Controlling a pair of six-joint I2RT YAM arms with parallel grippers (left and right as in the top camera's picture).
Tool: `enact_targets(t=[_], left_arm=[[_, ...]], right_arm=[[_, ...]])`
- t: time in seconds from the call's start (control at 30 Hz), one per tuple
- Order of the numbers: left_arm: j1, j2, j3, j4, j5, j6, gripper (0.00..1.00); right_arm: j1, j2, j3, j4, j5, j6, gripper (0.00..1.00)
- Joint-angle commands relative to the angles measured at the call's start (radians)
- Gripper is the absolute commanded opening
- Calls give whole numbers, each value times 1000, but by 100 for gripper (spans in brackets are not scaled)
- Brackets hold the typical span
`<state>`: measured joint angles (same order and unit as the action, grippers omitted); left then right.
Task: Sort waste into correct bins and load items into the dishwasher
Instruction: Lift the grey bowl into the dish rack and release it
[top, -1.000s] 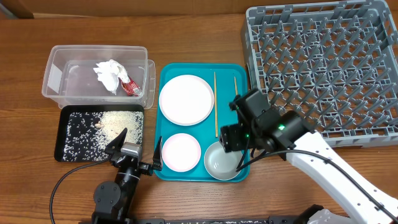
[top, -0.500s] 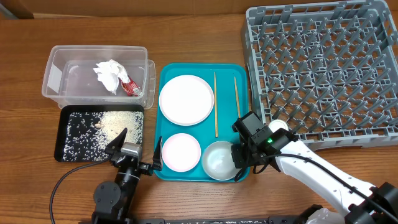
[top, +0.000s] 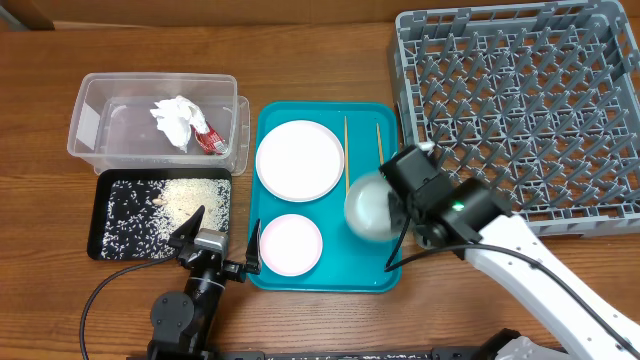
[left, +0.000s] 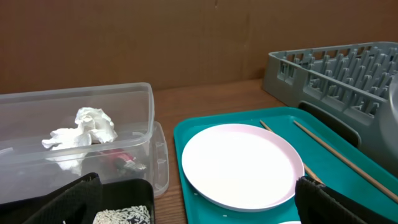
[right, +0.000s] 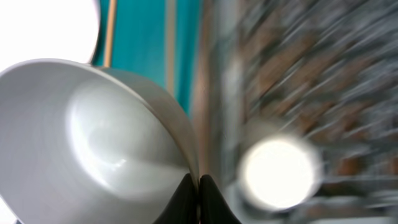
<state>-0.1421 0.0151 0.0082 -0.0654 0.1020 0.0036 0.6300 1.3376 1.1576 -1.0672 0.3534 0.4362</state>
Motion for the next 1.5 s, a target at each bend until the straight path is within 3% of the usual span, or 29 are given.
enact_targets(t=[0.0, 0.17, 0.23, 0.53, 0.7, 1.03, 1.3, 1.47], left_arm=[[6, -10, -3, -2, 14, 12, 100], [6, -10, -3, -2, 14, 12, 100], [6, -10, -3, -2, 14, 12, 100], [6, -10, -3, -2, 14, 12, 100], [6, -10, -3, -2, 14, 12, 100], [6, -10, -3, -2, 14, 12, 100], [6, -10, -3, -2, 14, 12, 100], [6, -10, -3, -2, 14, 12, 100]], right_arm=[[3, -49, 67, 28, 487, 76, 4], [-64, -19, 65, 138, 938, 118, 4], [-123, 5, 65, 160, 995, 118, 4], [-441, 160, 65, 184, 860, 118, 4], [-546, 285, 65, 213, 820, 109, 4], [-558, 405, 65, 305, 822, 7, 4], [-558, 413, 68, 487, 999, -234, 4], [-557, 414, 66, 481, 895, -235, 4]])
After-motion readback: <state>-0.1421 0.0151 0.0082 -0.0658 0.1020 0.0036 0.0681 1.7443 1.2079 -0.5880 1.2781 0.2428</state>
